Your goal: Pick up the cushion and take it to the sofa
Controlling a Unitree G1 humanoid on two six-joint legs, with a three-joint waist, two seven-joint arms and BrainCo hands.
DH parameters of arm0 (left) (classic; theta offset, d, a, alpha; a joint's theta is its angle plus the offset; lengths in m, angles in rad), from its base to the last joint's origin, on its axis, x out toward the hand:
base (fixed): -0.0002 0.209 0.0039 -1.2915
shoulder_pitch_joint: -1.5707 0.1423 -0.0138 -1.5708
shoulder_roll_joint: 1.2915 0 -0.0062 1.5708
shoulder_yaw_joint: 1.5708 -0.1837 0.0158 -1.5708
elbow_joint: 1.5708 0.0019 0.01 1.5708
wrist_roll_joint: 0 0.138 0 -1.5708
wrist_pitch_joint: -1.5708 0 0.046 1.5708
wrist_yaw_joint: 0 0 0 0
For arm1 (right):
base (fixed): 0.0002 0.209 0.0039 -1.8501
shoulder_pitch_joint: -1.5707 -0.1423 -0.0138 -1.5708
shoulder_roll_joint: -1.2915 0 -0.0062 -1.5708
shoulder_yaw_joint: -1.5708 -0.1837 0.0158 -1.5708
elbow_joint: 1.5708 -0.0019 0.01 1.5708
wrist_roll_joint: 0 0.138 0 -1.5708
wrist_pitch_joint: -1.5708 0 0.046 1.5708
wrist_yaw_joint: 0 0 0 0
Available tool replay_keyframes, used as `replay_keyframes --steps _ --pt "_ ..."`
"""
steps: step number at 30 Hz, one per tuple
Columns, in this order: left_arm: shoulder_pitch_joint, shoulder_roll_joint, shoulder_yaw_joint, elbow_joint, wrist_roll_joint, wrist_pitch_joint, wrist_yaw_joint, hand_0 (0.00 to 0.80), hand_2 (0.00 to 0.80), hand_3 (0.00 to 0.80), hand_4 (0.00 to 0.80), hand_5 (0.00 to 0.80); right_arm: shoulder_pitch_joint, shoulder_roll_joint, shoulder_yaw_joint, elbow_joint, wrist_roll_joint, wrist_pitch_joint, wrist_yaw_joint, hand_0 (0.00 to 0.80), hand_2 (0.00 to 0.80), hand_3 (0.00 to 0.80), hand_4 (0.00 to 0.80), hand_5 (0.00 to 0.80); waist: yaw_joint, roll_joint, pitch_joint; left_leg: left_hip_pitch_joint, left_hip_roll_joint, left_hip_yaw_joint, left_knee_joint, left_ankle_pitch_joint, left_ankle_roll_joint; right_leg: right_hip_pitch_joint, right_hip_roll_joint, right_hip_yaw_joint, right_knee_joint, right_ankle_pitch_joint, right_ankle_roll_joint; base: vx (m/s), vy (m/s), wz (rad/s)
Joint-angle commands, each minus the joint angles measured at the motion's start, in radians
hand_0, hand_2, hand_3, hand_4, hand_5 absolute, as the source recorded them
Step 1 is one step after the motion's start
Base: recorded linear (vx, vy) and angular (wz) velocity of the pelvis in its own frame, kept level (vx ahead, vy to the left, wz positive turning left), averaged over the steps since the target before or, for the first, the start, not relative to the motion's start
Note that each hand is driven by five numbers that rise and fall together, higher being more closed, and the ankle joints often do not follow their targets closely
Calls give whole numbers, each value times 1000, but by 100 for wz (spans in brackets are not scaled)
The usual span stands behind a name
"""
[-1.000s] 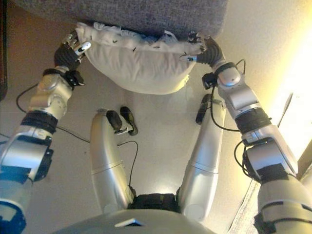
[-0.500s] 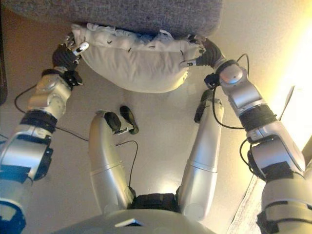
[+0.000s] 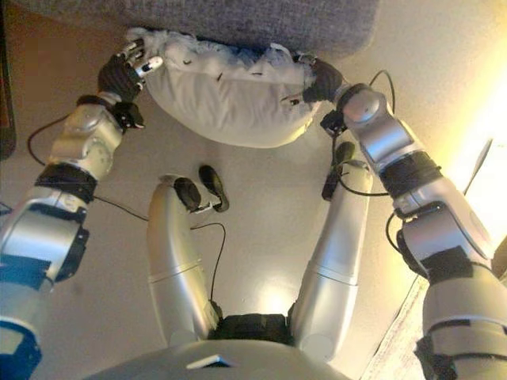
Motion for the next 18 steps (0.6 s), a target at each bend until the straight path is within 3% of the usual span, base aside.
replay_keyframes --steps 1,11,18 --pt "-100 -79 -32 -12 -28 -41 -78 800 800 800 800 800 -88 61 28 6 -4 -17 -28 800 800 800 800 800 -16 30 -1 -41 16 -22 -44 65 -79 70 -45 30 -83 59 -14 -32 -75 9" --pt "-118 -73 -43 -20 4 -15 -90 800 800 800 800 800 -94 73 16 15 -77 45 -39 800 800 800 800 800 -3 20 -1 -54 23 -41 -20 57 -75 68 -58 18 -52 40 -20 -29 -65 5" --pt "-93 -77 -26 -48 -4 -76 -94 800 800 800 800 800 -64 71 -13 11 -100 26 -103 800 800 800 800 800 -1 13 -1 -35 31 -42 -35 56 -73 88 -62 4 -57 33 -18 -34 -41 3"
